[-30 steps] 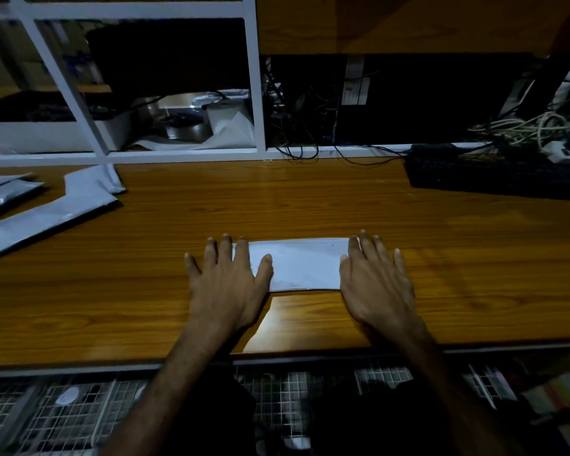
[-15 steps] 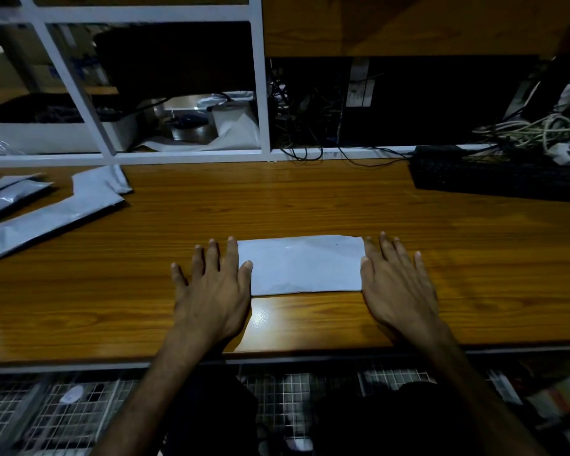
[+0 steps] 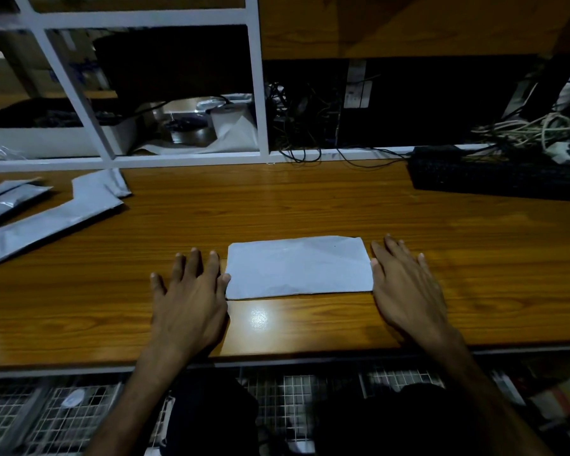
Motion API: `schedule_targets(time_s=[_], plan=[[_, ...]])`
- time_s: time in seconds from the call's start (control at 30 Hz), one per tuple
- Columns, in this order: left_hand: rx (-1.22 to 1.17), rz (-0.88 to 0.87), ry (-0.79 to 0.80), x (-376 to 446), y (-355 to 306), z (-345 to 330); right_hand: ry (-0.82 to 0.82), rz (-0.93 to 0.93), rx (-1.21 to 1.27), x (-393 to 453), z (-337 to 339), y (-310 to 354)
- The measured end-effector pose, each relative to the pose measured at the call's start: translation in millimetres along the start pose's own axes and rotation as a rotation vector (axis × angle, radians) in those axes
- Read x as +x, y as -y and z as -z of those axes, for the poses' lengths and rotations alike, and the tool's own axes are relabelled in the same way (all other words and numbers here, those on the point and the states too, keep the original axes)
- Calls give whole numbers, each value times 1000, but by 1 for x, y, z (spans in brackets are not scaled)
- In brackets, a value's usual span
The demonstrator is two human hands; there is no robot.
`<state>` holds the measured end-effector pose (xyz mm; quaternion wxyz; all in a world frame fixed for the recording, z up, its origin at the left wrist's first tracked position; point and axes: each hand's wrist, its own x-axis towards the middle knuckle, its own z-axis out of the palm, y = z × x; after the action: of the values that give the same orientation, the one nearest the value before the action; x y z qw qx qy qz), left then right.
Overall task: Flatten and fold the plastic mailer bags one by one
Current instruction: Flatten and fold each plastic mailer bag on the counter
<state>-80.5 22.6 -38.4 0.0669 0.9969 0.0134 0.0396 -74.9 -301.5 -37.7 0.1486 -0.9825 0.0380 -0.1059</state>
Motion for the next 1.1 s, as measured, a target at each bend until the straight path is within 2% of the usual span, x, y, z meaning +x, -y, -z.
schedule_targets(time_s=[0.13,0.33,0.47,0.63,0.77,0.97,1.1], plan=[[-188,1,-85,1,1,11,12,42,192,3,5,-6],[-546,-84,189,41,-8,24,207,189,187,24,10,-17],[-586,-149,270,63,-18,40,338,211,216,41,15,-22],[-546,-257,330,77,-22,54,379,202,303,50,22,-23],[-632,-279,299,79,-24,57,367,171,449,51,24,-23],[-1219,-22,162,59,-33,37,237,158,764,36,22,-17],[-1379,41,130,41,-41,31,109,111,910,18,24,-11]])
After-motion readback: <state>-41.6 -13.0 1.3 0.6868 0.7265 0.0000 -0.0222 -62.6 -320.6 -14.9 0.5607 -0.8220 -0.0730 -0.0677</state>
